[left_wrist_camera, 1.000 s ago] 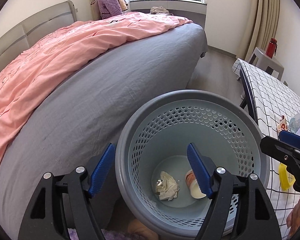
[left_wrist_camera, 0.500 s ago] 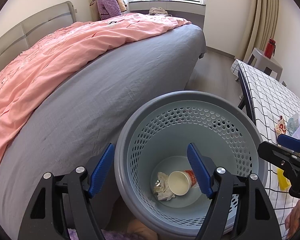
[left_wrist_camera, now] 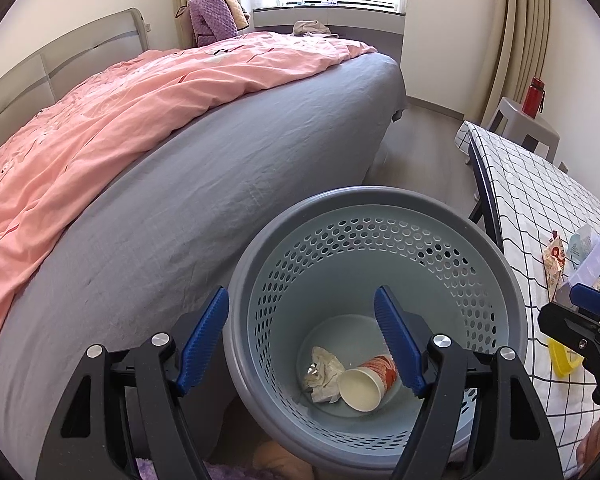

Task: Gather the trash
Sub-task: 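Move the left tool back to the bed and grasp the yellow plastic ring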

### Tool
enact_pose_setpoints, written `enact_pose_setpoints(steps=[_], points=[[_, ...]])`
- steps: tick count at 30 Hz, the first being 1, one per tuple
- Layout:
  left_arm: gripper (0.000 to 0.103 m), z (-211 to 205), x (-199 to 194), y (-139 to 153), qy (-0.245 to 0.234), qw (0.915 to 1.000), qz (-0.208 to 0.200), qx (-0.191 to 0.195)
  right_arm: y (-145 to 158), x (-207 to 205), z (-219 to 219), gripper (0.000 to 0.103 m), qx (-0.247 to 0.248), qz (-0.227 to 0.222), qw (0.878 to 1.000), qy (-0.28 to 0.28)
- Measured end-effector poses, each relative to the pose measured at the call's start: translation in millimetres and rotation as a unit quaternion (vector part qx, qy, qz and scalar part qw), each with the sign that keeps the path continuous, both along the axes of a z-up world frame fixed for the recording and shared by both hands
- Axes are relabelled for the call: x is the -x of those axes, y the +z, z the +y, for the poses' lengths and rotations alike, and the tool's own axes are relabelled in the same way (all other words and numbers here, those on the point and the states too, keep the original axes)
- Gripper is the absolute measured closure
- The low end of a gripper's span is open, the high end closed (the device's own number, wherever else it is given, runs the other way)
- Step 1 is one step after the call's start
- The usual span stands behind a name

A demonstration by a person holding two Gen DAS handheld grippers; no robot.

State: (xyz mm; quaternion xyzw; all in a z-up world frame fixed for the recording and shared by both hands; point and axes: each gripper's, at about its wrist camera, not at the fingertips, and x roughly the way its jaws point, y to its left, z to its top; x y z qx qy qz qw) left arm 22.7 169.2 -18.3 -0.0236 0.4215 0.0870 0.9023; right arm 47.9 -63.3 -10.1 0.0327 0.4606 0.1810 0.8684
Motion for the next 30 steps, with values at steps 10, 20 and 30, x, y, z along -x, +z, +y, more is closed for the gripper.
enact_pose_setpoints(steps=[10,20,30], points=[[0.031,-14,7,10,-0.013,0.9998,-0.014,-0.009,5,29,-57,0.014,0.004,0.005,0.998,-0.055],[0.031,-53,24,18,-0.07,0.9974,-0.009,-0.014,8,60,-129,0.014,0.021,0.009,0.993,-0.113],[0.031,-113,37,17,-0.115,0.9933,0.007,0.011,14,76,-190,0.014,0.037,0.005,0.988,-0.147]])
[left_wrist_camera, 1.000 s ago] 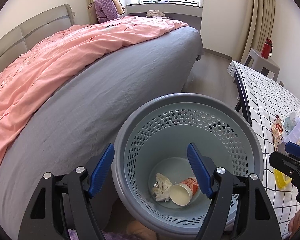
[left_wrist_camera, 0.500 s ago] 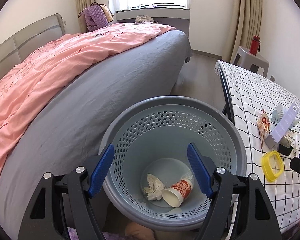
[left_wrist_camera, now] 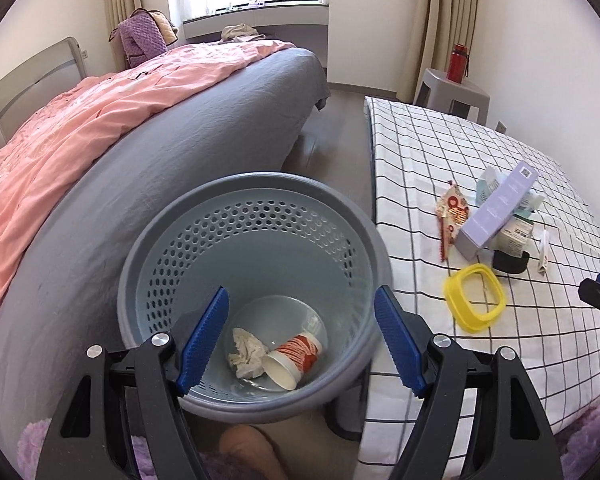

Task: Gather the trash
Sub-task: 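Move the left tool back to the bed and grasp the yellow plastic ring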

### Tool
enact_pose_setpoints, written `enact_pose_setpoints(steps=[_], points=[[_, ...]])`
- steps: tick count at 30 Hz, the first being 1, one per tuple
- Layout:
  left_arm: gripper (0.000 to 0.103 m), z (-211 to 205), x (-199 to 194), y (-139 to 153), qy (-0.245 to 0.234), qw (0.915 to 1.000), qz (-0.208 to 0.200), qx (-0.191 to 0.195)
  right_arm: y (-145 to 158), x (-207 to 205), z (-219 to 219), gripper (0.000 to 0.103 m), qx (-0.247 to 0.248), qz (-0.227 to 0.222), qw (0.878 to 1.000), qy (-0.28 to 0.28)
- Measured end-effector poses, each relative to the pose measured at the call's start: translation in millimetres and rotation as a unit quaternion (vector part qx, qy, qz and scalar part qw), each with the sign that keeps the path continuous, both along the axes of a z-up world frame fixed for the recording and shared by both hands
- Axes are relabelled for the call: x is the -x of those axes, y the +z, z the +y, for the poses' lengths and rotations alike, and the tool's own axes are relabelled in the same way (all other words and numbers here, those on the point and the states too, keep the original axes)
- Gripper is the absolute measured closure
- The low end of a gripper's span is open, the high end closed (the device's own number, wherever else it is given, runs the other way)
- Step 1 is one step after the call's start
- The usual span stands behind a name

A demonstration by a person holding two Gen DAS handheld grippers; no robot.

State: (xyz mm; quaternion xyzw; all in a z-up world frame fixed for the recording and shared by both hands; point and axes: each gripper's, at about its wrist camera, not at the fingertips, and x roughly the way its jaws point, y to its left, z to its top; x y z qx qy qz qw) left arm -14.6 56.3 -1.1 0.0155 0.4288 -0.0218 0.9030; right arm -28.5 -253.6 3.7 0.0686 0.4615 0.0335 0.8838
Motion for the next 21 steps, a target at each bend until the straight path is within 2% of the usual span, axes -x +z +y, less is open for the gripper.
enact_pose_setpoints(steps=[4,8,21], points=[[0.031,-27,3,-2,-0.013,0.9996,0.013,0.02,0,6,-19,0.014,-0.002,-0.003,1.0,-0.01],[0.031,-55,6,-5,-0.029,0.9991,0.022,0.02,-3,9,-35,0.014,-0.019,0.0,1.0,-0.023],[0.031,-133,-6,-17,-0.094,0.9936,0.057,0.024,0,18,-67,0.014,-0.024,-0.001,0.998,-0.055]])
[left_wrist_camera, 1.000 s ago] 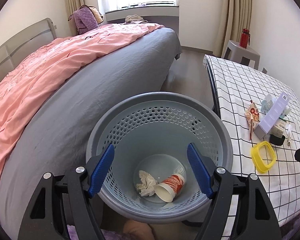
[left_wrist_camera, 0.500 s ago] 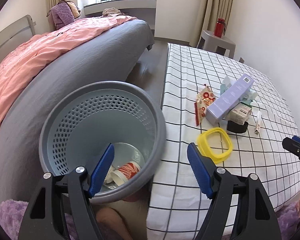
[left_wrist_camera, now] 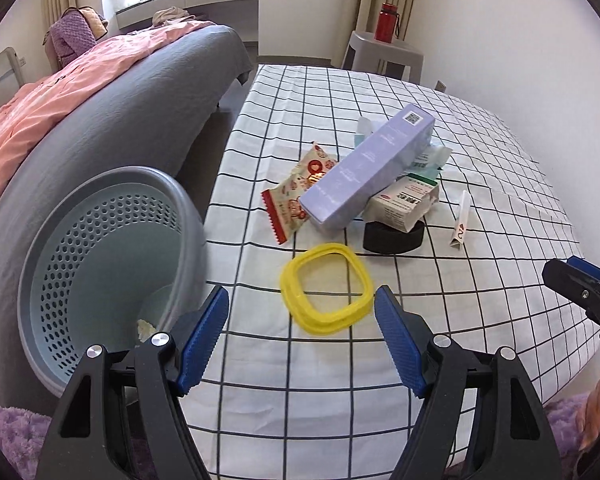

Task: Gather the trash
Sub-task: 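Move the left tool back to the bed and grasp the yellow plastic ring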

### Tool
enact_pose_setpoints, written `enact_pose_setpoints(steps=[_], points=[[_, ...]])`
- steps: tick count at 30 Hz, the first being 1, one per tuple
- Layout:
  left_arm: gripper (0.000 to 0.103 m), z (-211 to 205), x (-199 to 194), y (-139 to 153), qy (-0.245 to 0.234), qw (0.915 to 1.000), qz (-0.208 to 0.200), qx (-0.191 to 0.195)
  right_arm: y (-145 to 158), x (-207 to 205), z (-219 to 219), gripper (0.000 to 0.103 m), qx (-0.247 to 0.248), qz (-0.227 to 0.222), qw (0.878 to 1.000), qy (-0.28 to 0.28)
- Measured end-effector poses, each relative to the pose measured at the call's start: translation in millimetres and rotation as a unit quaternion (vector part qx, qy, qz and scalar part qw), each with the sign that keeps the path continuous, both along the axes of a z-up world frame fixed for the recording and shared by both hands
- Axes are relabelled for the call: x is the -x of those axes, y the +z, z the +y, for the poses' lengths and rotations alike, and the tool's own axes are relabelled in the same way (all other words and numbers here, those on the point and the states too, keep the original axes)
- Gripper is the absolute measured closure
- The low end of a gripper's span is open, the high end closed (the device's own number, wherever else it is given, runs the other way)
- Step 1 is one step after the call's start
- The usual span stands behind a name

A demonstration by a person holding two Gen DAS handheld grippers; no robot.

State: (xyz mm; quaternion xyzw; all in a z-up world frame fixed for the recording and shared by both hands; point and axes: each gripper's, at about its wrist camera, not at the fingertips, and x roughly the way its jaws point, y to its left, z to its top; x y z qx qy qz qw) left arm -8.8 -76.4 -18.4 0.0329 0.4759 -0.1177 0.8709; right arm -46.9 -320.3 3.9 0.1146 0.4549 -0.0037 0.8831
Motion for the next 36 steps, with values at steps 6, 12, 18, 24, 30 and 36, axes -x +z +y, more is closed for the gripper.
enact_pose_setpoints(steps=[6,12,18,24,30,36], points=[[0.031,-26,-10,-24,-0.017,0.999,0.039,-0.012,-3,1,-7,0.014,-0.007,-0.004,1.0,-0.005],[0.031,-32,-23,-41,-0.01,0.9981,0.054,-0.028,-8,0,-9,0.014,-0.017,-0.005,1.0,0.0],[0.031,-35,-32,-55,-0.004,0.9973,0.061,-0.041,-12,-2,-10,0.014,-0.032,-0.004,0.999,0.001],[0.031,-37,-38,-61,-0.002,0.9976,0.054,-0.044,-14,-2,-12,0.014,-0.039,-0.006,0.999,-0.001],[0.032,-33,-42,-60,-0.005,0.9985,0.048,-0.027,-15,-2,-12,0.014,-0.039,-0.005,0.999,-0.002],[0.032,-23,-29,-52,-0.012,0.9991,0.035,-0.021,-20,-3,-11,0.014,-0.036,0.002,0.999,-0.003]])
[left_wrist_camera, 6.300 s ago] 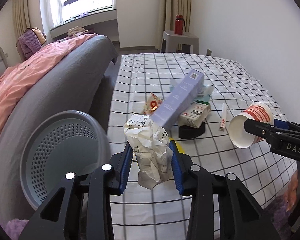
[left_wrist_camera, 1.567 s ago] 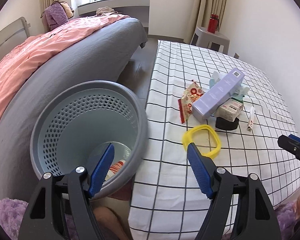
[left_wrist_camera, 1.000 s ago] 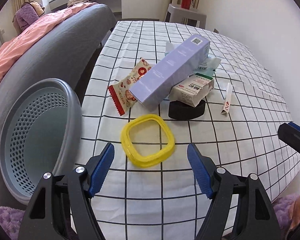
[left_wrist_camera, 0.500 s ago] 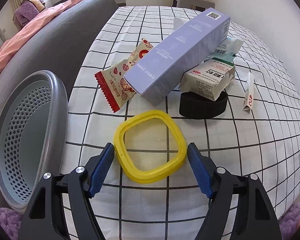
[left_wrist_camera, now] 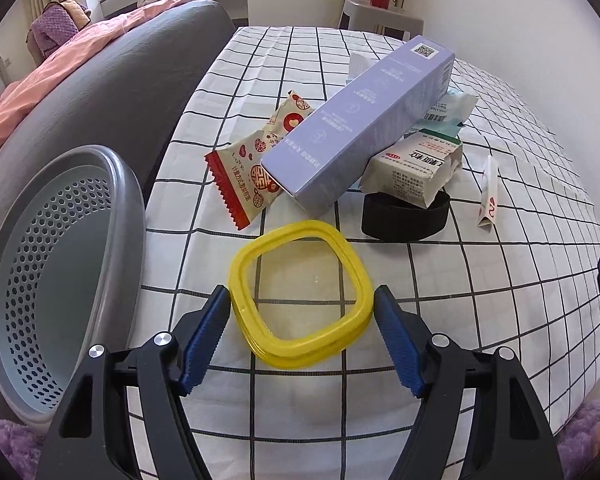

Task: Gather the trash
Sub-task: 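Move the left tool back to the bed and grasp the yellow plastic ring, then grasp the white card box with the right tool while the left tool holds the ring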

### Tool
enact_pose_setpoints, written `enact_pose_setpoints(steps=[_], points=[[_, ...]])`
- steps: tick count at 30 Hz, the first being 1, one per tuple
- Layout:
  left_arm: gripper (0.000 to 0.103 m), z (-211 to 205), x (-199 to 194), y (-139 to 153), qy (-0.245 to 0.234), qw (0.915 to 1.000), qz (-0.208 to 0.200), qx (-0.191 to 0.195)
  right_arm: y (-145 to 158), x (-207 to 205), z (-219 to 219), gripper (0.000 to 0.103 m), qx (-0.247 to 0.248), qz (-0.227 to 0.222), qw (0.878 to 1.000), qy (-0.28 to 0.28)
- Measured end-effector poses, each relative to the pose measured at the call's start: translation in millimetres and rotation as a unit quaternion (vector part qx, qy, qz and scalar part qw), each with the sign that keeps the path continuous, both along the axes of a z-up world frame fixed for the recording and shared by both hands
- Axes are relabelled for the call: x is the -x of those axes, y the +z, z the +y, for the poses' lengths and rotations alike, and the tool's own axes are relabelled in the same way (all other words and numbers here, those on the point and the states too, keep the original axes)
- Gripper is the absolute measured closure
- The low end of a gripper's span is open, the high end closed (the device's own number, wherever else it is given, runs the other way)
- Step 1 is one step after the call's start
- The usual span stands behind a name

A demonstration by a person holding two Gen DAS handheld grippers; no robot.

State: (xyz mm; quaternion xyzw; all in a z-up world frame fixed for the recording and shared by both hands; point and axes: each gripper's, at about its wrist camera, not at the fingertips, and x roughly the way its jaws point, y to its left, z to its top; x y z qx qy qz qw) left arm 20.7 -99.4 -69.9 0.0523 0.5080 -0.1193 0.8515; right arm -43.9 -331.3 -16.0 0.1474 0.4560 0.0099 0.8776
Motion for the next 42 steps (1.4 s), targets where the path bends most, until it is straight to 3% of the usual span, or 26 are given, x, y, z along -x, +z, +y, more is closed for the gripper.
enact_pose_setpoints(steps=[16,34,40,42], points=[[0.032,31,17,54,-0.032,0.9957,-0.087,-0.006,-17,-32,-9,0.014,0.038,0.018,0.997,-0.057],[0.032,46,16,47,-0.024,0.9949,-0.098,0.007,-58,-100,2,0.018,0.09,0.057,0.99,-0.088],[0.032,49,15,42,-0.02,0.9953,-0.095,0.004,-66,-106,12,0.033,0.121,0.064,0.987,-0.078],[0.032,50,14,41,-0.019,0.9954,-0.094,0.003,-63,-105,14,0.056,0.122,0.062,0.988,-0.073]])
